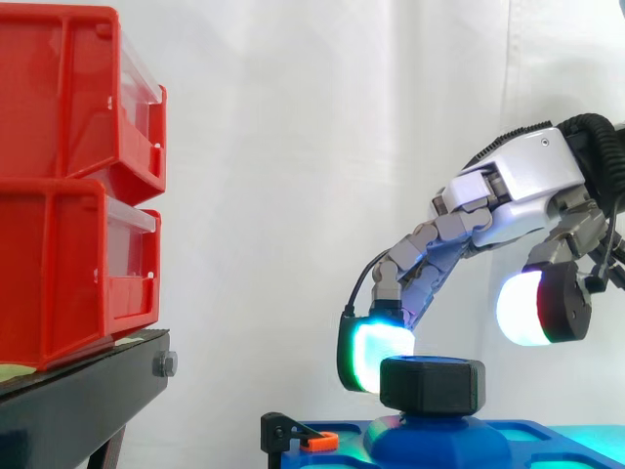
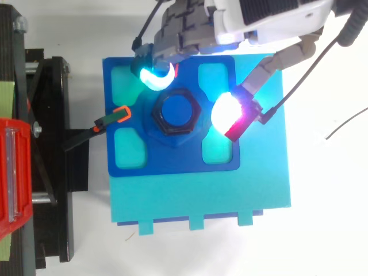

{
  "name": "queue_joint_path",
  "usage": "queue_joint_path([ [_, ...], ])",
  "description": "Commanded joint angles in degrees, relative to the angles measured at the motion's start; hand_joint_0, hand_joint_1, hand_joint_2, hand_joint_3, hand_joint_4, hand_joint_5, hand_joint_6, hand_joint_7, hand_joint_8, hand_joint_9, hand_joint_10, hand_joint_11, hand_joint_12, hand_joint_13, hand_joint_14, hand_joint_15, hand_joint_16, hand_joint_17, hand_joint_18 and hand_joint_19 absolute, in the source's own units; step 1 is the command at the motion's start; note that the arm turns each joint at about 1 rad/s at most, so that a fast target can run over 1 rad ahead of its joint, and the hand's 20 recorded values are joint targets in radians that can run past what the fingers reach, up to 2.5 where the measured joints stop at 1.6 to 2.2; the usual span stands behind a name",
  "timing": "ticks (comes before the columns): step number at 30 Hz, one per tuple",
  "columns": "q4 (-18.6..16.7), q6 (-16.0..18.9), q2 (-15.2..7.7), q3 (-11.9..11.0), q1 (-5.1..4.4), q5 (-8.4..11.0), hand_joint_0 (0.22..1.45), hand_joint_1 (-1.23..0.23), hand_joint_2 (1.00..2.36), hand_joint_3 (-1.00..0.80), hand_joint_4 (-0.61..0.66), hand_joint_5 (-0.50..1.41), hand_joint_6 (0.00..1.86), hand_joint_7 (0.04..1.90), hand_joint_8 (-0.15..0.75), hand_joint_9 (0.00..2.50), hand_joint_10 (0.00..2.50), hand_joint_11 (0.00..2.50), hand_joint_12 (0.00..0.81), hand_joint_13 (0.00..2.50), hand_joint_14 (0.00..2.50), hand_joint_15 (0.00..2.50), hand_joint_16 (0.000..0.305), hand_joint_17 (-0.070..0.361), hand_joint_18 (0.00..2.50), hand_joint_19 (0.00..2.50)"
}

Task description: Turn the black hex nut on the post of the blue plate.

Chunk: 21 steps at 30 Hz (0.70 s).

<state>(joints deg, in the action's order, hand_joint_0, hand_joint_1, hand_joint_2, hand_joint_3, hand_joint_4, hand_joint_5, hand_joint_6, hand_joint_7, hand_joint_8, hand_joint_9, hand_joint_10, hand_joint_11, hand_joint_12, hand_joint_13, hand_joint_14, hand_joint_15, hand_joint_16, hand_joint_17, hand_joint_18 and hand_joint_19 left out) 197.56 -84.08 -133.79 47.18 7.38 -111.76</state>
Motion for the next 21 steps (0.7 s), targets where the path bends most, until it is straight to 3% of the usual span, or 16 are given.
queue_joint_path([
  [1, 1.9, -0.6, 0.0, -0.9, 0.35, -0.30, 0.49, -0.45, 1.00, -0.50, 0.18, -0.17, 0.50, 0.88, 0.197, 0.56, 0.01, 0.22, 0.295, 0.63, 0.01, 0.35, 0.026, 0.059, 0.14, 0.37],
  [14, 4.9, -0.8, 0.0, -4.6, 0.09, -0.13, 0.49, -0.45, 1.00, -0.50, 0.18, -0.17, 0.50, 0.88, 0.195, 0.56, 0.01, 0.23, 0.296, 0.63, 0.01, 0.34, 0.026, 0.059, 0.14, 0.37],
  [18, 3.8, 0.4, -0.1, -4.8, -0.44, 0.57, 0.49, -0.45, 1.00, -0.50, 0.18, -0.17, 0.50, 0.88, 0.196, 0.55, 0.01, 0.22, 0.296, 0.63, 0.01, 0.35, 0.026, 0.059, 0.14, 0.37],
  [21, 0.2, 3.7, -0.2, -3.7, -1.06, 0.93, 0.49, -0.46, 1.00, -0.50, 0.18, -0.17, 0.50, 0.88, 0.195, 0.55, 0.01, 0.22, 0.296, 0.63, 0.01, 0.35, 0.026, 0.059, 0.14, 0.37],
])
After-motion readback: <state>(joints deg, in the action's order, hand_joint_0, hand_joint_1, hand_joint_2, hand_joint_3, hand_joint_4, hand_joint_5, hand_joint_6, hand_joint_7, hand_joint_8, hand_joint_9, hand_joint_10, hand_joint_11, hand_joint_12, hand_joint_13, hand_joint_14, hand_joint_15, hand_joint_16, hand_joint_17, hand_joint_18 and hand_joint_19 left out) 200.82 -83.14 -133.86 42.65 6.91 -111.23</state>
